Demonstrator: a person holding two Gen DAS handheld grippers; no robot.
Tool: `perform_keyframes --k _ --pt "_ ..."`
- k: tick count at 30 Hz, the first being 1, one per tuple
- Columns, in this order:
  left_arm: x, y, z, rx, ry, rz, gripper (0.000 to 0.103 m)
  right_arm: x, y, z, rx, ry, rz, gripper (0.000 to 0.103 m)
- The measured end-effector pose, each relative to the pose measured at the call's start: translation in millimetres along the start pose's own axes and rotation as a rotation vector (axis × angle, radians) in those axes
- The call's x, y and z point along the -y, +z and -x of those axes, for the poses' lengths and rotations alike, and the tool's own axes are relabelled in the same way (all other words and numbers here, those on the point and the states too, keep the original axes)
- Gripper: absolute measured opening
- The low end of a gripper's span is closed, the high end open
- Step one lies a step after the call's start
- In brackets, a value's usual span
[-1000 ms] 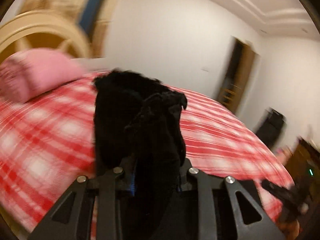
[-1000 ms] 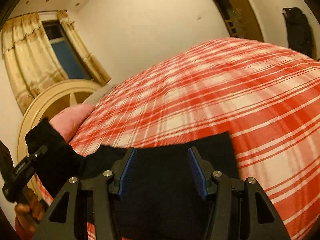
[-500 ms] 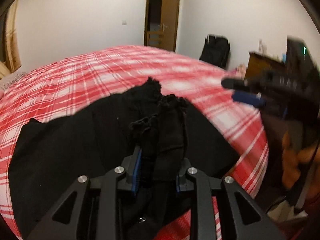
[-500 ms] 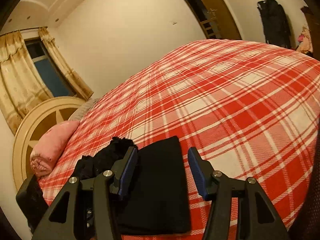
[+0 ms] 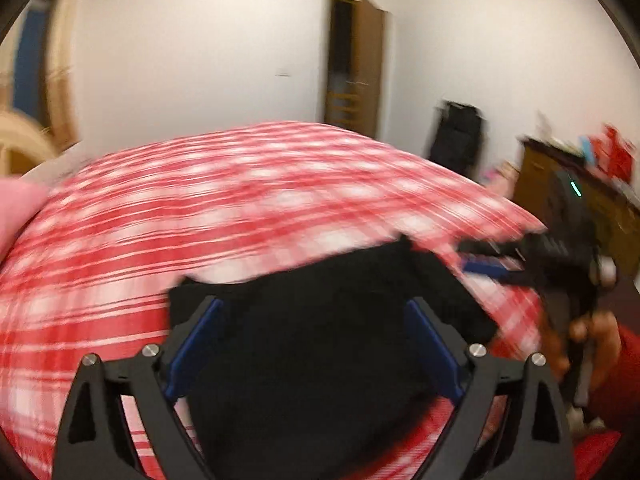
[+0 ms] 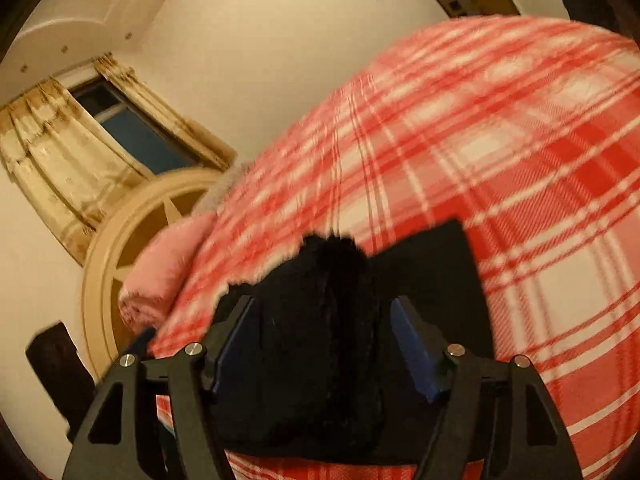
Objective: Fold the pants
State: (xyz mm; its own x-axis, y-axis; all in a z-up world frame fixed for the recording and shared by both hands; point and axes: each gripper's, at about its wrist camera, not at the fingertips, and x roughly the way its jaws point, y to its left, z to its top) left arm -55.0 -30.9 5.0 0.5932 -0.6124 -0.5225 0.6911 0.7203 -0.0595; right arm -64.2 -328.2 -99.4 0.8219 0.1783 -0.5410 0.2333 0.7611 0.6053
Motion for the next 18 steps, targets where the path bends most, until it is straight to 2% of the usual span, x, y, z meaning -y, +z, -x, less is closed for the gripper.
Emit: perform_keyframes --k 3,5,7,8,9,12,16,18 --pt "-36 -3 -9 -0.035 0.099 0.148 0.094 -3 -14 -20 -0.078 -0.043 0.024 0.071" --pt "-53 -10 -19 -0.074 0.129 0.244 0.094 -7 -23 -31 -0.122 -0.069 0.058 0.071" --pt "-64 -22 -28 -0.119 0.146 0.315 0.094 -16 -33 -36 -0.118 -0.124 0.146 0.070" --pt "-67 -28 -34 -0.151 0.153 0.341 0.094 -22 -37 -38 -0.118 -0.137 0.189 0.067" --pt "-69 -34 -37 -0.168 0.157 0.353 0.094 -29 -42 -43 -0.138 -0.142 0.237 0.048" --pt "-65 -43 -44 -0.193 0.168 0.364 0.094 -40 -48 -50 -0.134 -0.199 0.331 0.038" --pt "-59 -42 -42 -0.199 0.191 0.348 0.094 -49 -41 -39 -0.110 -0.204 0.388 0.023" --pt "-58 -37 -39 -0.184 0.194 0.346 0.094 -54 -31 -26 -0.083 -0.200 0.413 0.021"
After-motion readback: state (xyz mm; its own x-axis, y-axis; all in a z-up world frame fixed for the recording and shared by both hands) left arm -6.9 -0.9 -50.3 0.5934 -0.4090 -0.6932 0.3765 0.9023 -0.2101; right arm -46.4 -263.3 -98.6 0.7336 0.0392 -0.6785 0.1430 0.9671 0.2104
